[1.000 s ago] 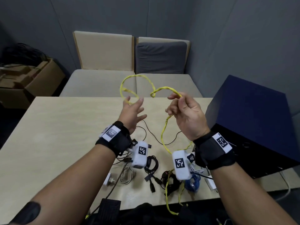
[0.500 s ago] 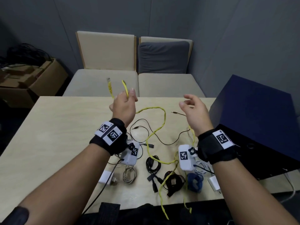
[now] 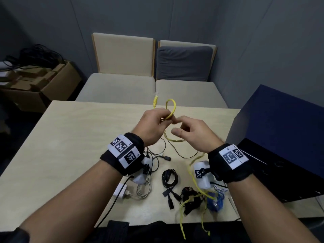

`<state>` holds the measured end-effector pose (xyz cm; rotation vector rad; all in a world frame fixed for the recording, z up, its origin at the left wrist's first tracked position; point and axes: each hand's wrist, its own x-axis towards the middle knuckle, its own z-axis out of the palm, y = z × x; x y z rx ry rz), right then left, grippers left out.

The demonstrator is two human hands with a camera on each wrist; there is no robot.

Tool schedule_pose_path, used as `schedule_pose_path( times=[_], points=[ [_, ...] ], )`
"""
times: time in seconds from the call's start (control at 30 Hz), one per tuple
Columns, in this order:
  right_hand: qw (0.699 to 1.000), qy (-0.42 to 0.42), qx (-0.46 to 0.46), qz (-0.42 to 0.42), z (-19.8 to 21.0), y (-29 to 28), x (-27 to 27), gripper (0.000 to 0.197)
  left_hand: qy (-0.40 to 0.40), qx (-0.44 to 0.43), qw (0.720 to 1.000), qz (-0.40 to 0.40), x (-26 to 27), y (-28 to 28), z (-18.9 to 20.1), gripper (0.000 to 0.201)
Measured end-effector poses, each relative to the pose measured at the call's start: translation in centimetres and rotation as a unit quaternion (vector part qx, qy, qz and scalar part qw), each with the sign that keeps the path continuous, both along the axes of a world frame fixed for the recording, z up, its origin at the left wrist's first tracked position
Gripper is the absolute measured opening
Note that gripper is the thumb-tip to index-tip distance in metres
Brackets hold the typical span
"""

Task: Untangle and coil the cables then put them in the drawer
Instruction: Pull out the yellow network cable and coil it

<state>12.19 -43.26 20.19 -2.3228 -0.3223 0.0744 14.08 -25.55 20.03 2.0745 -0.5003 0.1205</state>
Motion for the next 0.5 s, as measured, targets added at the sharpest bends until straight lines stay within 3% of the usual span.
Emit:
schedule_pose_path(
  times=[0.07,0.2,0.27,0.33,0.43,0.5],
  points=[
    [1.0,-0.012,-0.023,0.013,0.0,-0.3,-0.3,0.021,0.024,-0.016,0.999,0.018,0.4,0.7,0.0,0.009],
    [0.985,0.033,-0.169,0.009,-0.4,-1.0,-0.1,0.036,0.047,-0.07,0.994,0.062,0.9,2.1,-0.3,0.021],
    [0.976,0.035,-0.213,-0.02,-0.9,-1.4,0.1,0.027,0.031,-0.061,0.992,0.105,1.3,3.0,-0.9,0.026],
    [0.971,0.039,-0.233,-0.042,-1.0,-1.7,0.2,0.018,0.033,-0.049,0.988,0.141,1.4,4.1,-1.2,0.034],
    [0.97,0.035,-0.232,-0.062,-0.9,-1.3,0.0,0.021,0.07,-0.163,0.978,0.107,1.1,4.8,-1.1,0.042],
    [0.979,-0.027,-0.193,-0.061,-0.5,0.1,-0.3,0.026,0.091,-0.201,0.971,0.096,0.5,4.7,-0.9,0.041]
  ],
)
